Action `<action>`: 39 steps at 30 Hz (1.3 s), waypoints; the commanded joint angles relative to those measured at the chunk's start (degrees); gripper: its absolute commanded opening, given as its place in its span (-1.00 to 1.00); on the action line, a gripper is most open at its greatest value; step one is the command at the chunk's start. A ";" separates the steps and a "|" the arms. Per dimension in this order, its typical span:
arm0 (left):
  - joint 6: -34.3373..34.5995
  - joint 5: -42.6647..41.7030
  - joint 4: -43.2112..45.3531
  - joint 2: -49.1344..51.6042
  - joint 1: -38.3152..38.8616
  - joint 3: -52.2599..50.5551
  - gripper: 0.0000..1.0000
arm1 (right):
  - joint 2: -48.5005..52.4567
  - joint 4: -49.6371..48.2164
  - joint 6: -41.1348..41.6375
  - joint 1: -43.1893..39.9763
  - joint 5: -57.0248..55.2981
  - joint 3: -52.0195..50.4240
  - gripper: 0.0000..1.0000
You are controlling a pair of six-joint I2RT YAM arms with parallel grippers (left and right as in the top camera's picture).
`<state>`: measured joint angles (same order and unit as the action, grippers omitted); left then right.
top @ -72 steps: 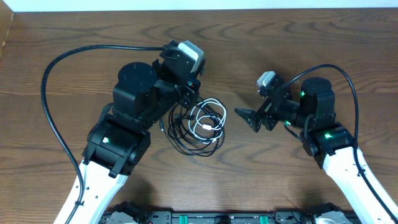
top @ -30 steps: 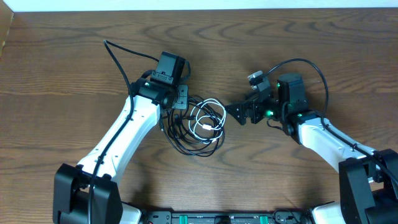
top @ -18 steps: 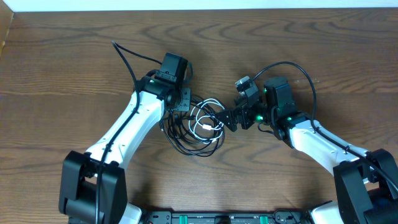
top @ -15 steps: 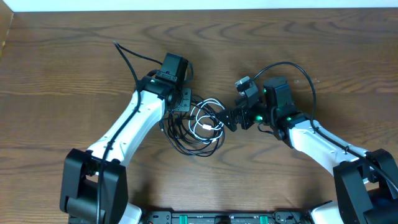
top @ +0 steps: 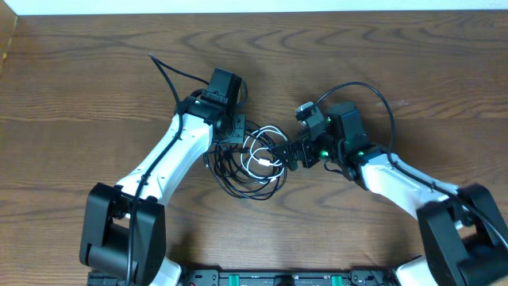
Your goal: Untangle cables
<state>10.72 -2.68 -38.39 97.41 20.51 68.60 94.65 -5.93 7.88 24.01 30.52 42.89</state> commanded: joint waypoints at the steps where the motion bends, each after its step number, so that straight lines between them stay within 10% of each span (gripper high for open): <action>1: 0.57 0.09 -0.11 0.72 0.07 -0.90 -0.85 | 4.87 -2.67 3.06 0.48 0.22 -0.28 0.99; 10: 0.55 0.11 0.35 0.72 0.07 -0.90 -0.85 | 9.01 -6.80 5.01 0.46 3.34 -0.26 0.82; 39: 0.59 -7.67 0.70 0.72 0.07 -0.90 -0.85 | 9.31 -7.17 4.94 1.90 4.50 -0.26 -0.98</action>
<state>10.72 -6.15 -37.28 97.41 20.51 68.58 103.15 -13.13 13.04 25.54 34.33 42.85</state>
